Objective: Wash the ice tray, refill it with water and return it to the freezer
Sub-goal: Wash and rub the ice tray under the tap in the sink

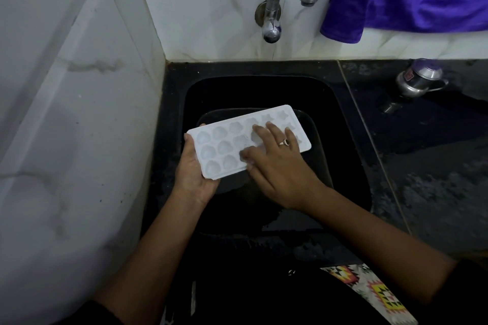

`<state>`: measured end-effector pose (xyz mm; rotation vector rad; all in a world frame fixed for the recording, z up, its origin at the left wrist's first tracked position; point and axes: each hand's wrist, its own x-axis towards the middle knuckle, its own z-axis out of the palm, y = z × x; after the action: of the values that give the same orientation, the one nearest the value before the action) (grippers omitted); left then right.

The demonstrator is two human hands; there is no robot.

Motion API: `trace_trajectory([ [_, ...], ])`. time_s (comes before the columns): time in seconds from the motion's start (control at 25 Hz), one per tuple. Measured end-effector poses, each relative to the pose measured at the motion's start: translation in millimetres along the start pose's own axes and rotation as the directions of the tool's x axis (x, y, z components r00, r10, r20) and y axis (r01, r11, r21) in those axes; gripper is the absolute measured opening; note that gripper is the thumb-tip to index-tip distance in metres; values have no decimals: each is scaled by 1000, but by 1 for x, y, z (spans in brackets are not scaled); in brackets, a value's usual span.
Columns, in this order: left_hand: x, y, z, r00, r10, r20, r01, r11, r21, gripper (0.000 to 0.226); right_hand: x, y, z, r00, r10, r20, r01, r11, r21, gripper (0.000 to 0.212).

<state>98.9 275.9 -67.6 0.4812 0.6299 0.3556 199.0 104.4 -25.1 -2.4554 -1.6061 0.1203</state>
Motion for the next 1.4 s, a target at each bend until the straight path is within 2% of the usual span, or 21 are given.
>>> trace_trajectory([
  [0.2,2,4,-2,999,27,-32,-27,1000,10,66,-6,4,1,996,-83,33,85,994,-64,42],
  [0.36,-2,0,6,998,55,-41,-54,998,28,54,1,0,-2,1000,-7,16,8,1000,-25,39],
  [0.52,-4,5,4,999,28,-15,-28,999,28,68,-5,2,2,998,-57,36,58,997,-52,42],
  [0.64,-2,0,5,999,30,-12,-30,999,45,61,2,2,-1,1000,7,20,-6,1000,-25,37],
  [0.8,-1,5,-2,1000,13,-20,-13,999,33,66,-5,1,6,996,-69,54,71,996,-51,43],
  [0.92,-5,1,5,999,27,-32,-25,998,51,59,2,3,-4,1000,5,23,-5,1000,-16,38],
  [1.08,-11,9,12,999,45,-16,-44,998,45,53,-4,-1,3,996,-73,61,76,995,-57,42],
  [1.24,-10,2,12,999,33,-10,-33,999,36,56,3,2,-4,999,3,39,-1,999,-32,37],
  [1.4,-7,5,5,1000,0,-7,0,1000,25,63,-4,2,0,994,-72,87,76,996,-41,43],
])
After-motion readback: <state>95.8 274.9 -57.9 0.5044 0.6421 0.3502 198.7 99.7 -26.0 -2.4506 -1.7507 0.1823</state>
